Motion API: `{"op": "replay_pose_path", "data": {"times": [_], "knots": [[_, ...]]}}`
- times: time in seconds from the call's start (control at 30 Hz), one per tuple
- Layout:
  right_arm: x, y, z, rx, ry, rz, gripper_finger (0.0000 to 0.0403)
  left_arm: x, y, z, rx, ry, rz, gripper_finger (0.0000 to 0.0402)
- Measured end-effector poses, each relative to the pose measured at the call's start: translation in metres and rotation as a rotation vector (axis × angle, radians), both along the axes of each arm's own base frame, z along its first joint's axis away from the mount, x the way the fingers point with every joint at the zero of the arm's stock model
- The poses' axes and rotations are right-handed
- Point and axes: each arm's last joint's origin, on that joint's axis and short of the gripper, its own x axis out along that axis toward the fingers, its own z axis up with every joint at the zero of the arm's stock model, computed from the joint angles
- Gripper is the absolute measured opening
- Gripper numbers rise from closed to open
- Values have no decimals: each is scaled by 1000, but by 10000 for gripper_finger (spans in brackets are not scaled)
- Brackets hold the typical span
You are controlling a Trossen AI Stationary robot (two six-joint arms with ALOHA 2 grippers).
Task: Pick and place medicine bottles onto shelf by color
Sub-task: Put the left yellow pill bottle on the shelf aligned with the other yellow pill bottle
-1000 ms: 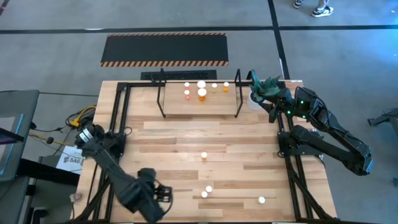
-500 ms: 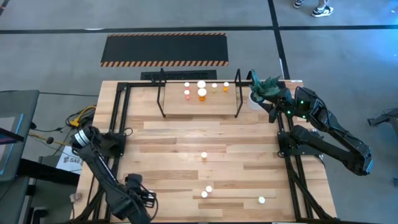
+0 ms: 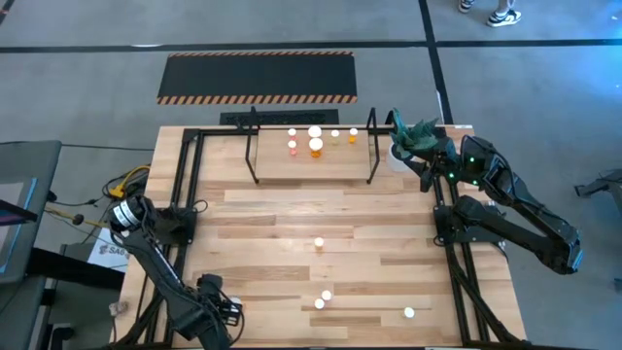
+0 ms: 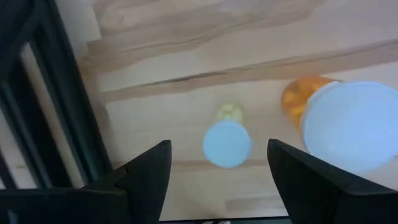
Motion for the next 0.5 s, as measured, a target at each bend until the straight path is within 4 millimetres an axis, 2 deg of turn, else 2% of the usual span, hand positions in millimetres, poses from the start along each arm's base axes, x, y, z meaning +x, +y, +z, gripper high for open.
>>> {"op": "replay_pose_path", "data": {"times": [0.3,0.5], "knots": [[0,0,0,1,1,0,226,-2,3,-16,-6,-9,-25,250],[0,0,0,0,0,0,226,-2,3,-21,-17,-18,-49,215]]}}
